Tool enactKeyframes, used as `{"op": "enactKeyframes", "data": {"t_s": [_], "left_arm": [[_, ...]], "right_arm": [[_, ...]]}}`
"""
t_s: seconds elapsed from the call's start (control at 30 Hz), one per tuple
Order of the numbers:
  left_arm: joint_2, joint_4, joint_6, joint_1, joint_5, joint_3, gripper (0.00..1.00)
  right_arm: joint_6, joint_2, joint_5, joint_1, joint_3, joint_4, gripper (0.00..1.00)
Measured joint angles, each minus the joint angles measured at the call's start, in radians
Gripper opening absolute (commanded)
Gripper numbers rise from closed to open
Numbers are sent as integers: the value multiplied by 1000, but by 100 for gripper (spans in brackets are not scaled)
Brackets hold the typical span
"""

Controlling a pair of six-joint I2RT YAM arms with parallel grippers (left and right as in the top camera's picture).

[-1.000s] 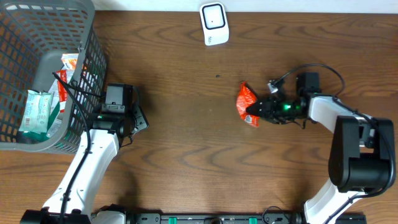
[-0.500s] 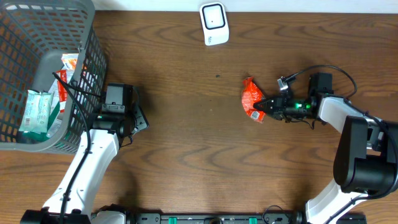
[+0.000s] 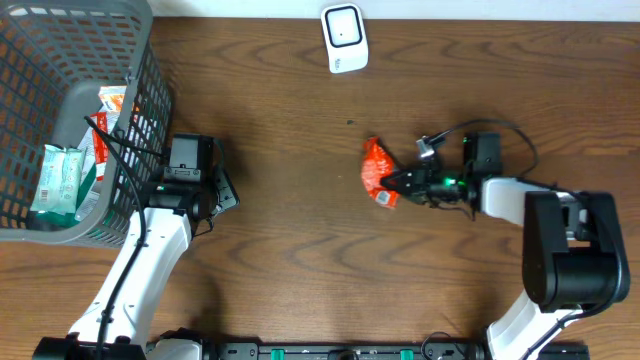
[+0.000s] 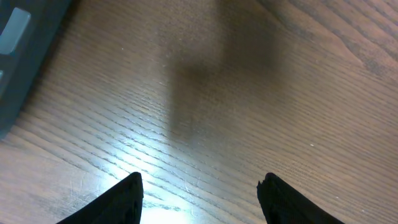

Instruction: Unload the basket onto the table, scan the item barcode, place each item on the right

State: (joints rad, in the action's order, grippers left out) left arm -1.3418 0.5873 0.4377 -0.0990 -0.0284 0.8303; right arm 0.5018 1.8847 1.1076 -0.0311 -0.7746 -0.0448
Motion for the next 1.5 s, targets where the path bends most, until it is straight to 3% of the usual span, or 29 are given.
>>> {"op": "enactKeyframes", "data": {"t_s": [0.17, 0.3, 0.43, 0.6, 0.83, 0.93, 1.27, 1.4, 1.5], "left_arm": [[0, 0, 0, 0, 0, 0, 62], [0, 0, 0, 0, 0, 0, 62], [0, 6, 0, 0, 0, 0, 62], [0, 8, 0, 0, 0, 0, 62], [0, 7, 0, 0, 0, 0, 62], [0, 8, 0, 0, 0, 0, 62], [0, 8, 0, 0, 0, 0, 62], [0, 8, 0, 0, 0, 0, 62], [0, 8, 0, 0, 0, 0, 62]], "right_arm": [[108, 0, 0, -1, 25, -103, 7], [111, -2, -27, 40, 26, -78, 41], [44, -3, -80, 69, 28, -45, 54], [-13, -3, -97, 93, 29, -42, 62], [-35, -3, -18, 182, 24, -45, 57], [-39, -3, 10, 203, 21, -46, 46], [-42, -3, 45, 224, 6, -65, 46], [-43, -46, 40, 224, -60, 8, 48], [-82, -127, -11, 219, -166, 206, 49]]}}
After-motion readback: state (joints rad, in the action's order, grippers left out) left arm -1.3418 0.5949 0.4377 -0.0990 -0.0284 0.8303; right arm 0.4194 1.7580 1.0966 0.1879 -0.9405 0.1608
